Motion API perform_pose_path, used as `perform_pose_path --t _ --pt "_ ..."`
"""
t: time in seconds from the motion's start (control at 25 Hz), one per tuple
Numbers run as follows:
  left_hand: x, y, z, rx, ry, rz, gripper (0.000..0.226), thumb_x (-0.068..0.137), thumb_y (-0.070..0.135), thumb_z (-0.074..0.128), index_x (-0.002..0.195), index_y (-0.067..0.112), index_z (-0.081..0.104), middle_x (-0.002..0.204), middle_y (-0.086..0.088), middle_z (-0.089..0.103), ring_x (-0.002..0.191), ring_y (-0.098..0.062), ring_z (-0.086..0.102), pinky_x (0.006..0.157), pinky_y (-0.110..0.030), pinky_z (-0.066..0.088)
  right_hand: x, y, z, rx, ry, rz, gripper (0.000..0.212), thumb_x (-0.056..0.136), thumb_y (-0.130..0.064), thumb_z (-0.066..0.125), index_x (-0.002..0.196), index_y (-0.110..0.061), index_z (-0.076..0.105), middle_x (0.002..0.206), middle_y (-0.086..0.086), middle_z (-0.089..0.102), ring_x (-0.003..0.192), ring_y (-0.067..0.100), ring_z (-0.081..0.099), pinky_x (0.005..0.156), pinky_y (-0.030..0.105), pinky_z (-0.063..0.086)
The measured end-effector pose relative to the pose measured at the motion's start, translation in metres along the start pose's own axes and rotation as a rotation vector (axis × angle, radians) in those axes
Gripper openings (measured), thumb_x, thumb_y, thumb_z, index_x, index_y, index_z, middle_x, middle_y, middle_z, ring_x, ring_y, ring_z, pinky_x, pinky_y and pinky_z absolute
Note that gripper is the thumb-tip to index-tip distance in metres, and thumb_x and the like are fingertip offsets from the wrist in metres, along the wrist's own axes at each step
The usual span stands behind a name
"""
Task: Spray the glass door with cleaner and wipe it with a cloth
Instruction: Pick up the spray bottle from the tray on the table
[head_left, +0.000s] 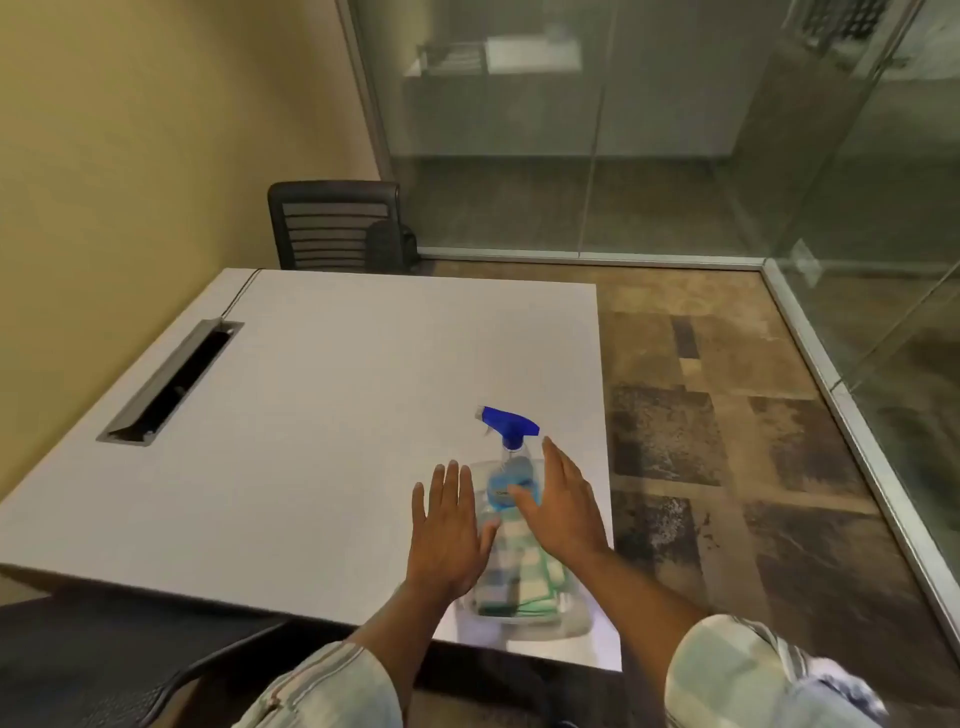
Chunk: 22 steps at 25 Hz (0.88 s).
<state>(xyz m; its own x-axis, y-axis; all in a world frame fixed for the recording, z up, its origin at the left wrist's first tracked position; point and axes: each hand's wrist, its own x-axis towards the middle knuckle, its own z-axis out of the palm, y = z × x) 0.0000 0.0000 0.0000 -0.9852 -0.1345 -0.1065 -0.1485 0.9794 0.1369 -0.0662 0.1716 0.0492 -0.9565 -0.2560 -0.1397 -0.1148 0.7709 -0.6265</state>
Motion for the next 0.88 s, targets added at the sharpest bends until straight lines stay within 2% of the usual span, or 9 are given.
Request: perform_pose_path --t 0.08,0.16,0.24,0.32,0.4,0.6,0.68,0.8,0.88 --pt "0.014 0.001 -0.002 -0.034 0.036 -0.001 0.095 0.109 0.065 0.002 0.162 -0.001 0.045 0.167 -0.022 0.049 0.156 -0.043 0.047 0.125 -0.063 0.037 0.022 -0.005 -0.001 0.112 -0.002 0.015 0.086 0.101 -0.048 0.067 0.168 -0.018 0.022 0.174 0.004 0.034 0.156 0.027 0.040 0.126 0.041 0.038" --pt "0.029 0.002 -0.006 -0.034 -0.059 -0.027 0.097 0.101 0.069 0.000 0.172 0.006 0.022 0.180 -0.016 0.026 0.169 -0.037 0.020 0.136 -0.056 0.015 0.039 -0.010 0.000 0.182 -0.029 0.052 0.077 0.100 -0.044 0.072 0.163 -0.018 0.035 0.163 0.004 0.048 0.146 0.028 0.052 0.118 0.042 0.047" --pt "0.040 0.004 -0.006 -0.033 -0.093 -0.019 0.082 0.110 0.064 0.019 0.173 0.012 0.017 0.182 -0.010 0.021 0.171 -0.033 0.010 0.138 -0.050 0.006 0.048 -0.012 0.006 0.206 -0.028 0.099 0.057 0.099 -0.041 0.074 0.147 -0.016 0.053 0.142 0.005 0.064 0.128 0.028 0.064 0.105 0.038 0.055" --pt "0.049 0.004 -0.006 -0.076 -0.092 -0.037 0.072 0.113 0.054 0.042 0.171 0.014 0.026 0.178 -0.007 0.032 0.169 -0.032 0.017 0.137 -0.048 0.010 0.052 -0.012 0.008 0.252 -0.042 0.102 0.041 0.099 -0.036 0.076 0.131 -0.014 0.062 0.121 0.004 0.068 0.111 0.025 0.069 0.091 0.033 0.056" --pt "0.053 0.006 -0.005 -0.157 -0.041 -0.072 0.073 0.110 0.052 0.055 0.169 0.016 0.032 0.175 -0.006 0.039 0.167 -0.032 0.023 0.136 -0.045 0.016 0.056 -0.014 0.007 0.319 -0.057 0.118 0.030 0.097 -0.031 0.079 0.119 -0.017 0.063 0.108 0.003 0.068 0.099 0.023 0.068 0.083 0.030 0.053" --pt "0.054 0.006 -0.010 -0.468 -0.047 -0.056 0.086 0.100 0.044 0.077 0.169 0.016 0.035 0.177 -0.006 0.036 0.168 -0.027 0.025 0.138 -0.043 0.020 0.047 -0.023 -0.011 0.378 -0.064 0.082 0.026 0.093 -0.028 0.083 0.107 -0.023 0.062 0.102 0.005 0.071 0.099 0.028 0.073 0.093 0.045 0.063" --pt "0.054 0.001 -0.018 -0.608 -0.026 -0.033 0.085 0.095 0.038 0.084 0.166 0.021 0.042 0.171 -0.003 0.047 0.160 -0.024 0.041 0.134 -0.046 0.033 0.040 -0.028 -0.024 0.431 -0.033 0.057 0.023 0.094 -0.028 0.082 0.107 -0.024 0.063 0.100 0.000 0.070 0.100 0.024 0.072 0.088 0.035 0.063" --pt "0.050 0.001 -0.034 -0.755 0.047 -0.012 0.076 0.090 0.038 0.088 0.156 0.030 0.053 0.151 0.011 0.064 0.135 -0.011 0.062 0.118 -0.043 0.052 0.024 -0.044 -0.048 0.484 0.001 0.022 0.026 0.094 -0.032 0.081 0.113 -0.022 0.065 0.105 -0.005 0.069 0.096 0.012 0.068 0.077 0.014 0.051" --pt "0.045 0.002 -0.049 -0.810 0.068 0.018 0.067 0.090 0.039 0.087 0.151 0.033 0.059 0.144 0.015 0.069 0.129 -0.008 0.066 0.114 -0.040 0.055 0.012 -0.053 -0.060 0.523 0.032 0.007 0.026 0.095 -0.031 0.080 0.114 -0.023 0.064 0.109 -0.004 0.069 0.098 0.010 0.066 0.078 0.014 0.048"
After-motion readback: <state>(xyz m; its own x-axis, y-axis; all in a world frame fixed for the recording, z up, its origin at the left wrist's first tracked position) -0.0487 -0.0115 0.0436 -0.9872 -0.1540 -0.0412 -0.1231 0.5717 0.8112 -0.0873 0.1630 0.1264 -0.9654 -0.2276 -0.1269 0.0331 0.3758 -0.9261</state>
